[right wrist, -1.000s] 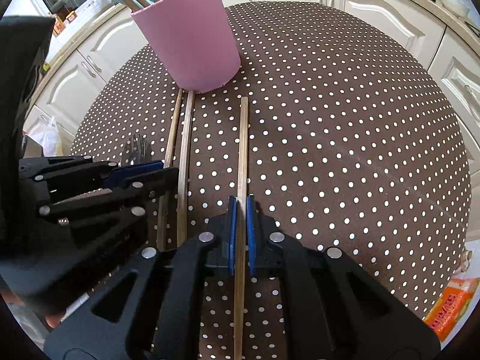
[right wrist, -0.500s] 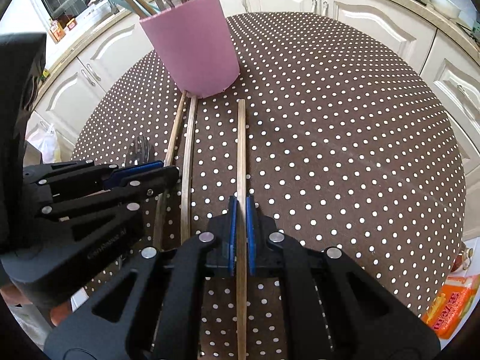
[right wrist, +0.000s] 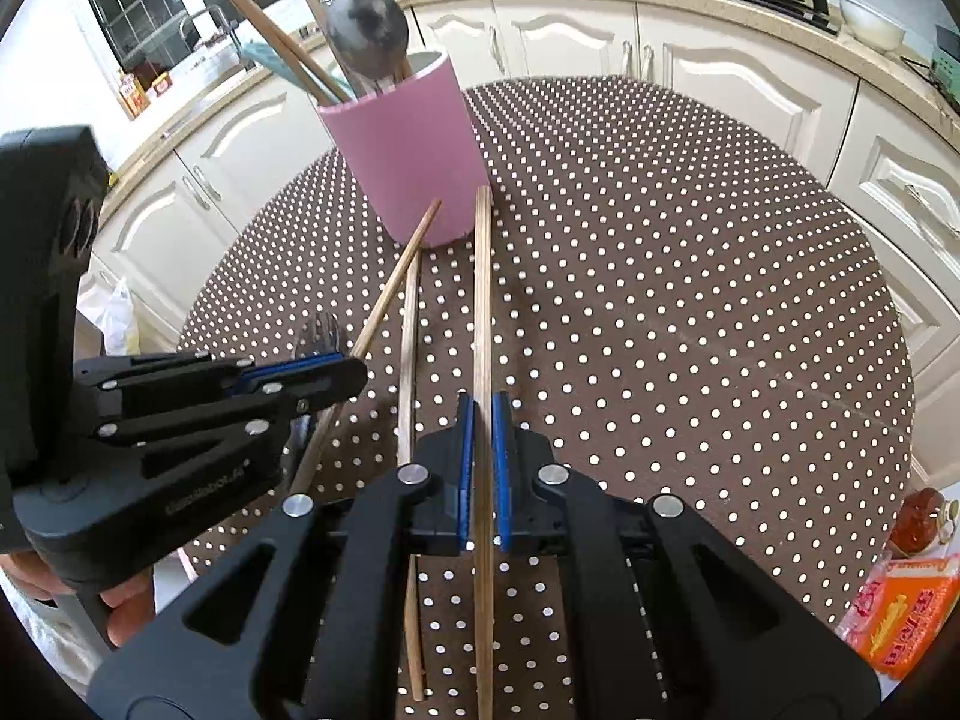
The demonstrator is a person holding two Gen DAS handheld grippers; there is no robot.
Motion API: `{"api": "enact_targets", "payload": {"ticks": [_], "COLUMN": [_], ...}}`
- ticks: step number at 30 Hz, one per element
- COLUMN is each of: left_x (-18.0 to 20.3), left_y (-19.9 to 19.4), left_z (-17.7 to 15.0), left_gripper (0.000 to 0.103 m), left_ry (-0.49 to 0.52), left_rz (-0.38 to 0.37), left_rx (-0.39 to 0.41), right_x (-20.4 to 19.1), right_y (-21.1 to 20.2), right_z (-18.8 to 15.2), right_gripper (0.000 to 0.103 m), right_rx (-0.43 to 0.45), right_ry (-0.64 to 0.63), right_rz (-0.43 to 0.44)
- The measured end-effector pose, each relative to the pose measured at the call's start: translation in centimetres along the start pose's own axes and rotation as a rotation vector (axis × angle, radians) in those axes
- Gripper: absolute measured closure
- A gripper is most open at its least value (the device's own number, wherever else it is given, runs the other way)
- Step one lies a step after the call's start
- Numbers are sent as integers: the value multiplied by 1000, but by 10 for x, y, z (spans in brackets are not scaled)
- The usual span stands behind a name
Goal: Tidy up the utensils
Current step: 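Lift both chopsticks upright and lower them into the pink cup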
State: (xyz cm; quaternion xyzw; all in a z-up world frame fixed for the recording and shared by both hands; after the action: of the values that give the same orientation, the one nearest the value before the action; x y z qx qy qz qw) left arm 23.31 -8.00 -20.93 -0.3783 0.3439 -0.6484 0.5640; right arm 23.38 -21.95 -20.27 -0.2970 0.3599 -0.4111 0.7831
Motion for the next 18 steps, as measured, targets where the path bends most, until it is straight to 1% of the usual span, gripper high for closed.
{"api": "enact_targets", "payload": {"ticks": [5, 8, 11, 14, 16, 18], "left_x": [-2, -4, 3, 1, 4, -1], "left_y": [-35, -60, -77, -99, -107, -116], "left_z": [-5, -12, -13, -14, -13, -13], "left_gripper": [97, 97, 97, 97, 97, 97], "left_ry": [15, 29, 37, 45, 43, 26], "left_rz": [-48, -78, -94, -110, -114, -136], "left_rx": [86, 161, 230, 339, 399, 449], "right_x": [-7, -9, -12, -19, -25, -31], "right_y": [-18, -31, -46, -62, -74, -83], "right_z": [4, 7, 6, 7, 9, 10], "right_gripper": [96, 96, 96, 96, 96, 96], "right_rx": [75, 129, 195, 255, 299, 335], "right_ry": [4, 1, 5, 0, -7, -18], "right_rz": [31, 50, 73, 96, 113, 124]}}
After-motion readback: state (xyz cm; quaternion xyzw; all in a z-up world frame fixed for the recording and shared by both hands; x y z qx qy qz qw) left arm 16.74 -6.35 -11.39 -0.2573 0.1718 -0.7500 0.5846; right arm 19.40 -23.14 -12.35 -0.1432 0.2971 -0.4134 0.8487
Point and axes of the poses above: each gripper's, at about its wrist camera, not at the fingertips, and y roughly the way its jaws point, x to its right, z to its top, the point moved 3 cm from there along y, roughly the way its jaws point, and after that the axes turned 7 degrees about z, right-handed, at the moved point
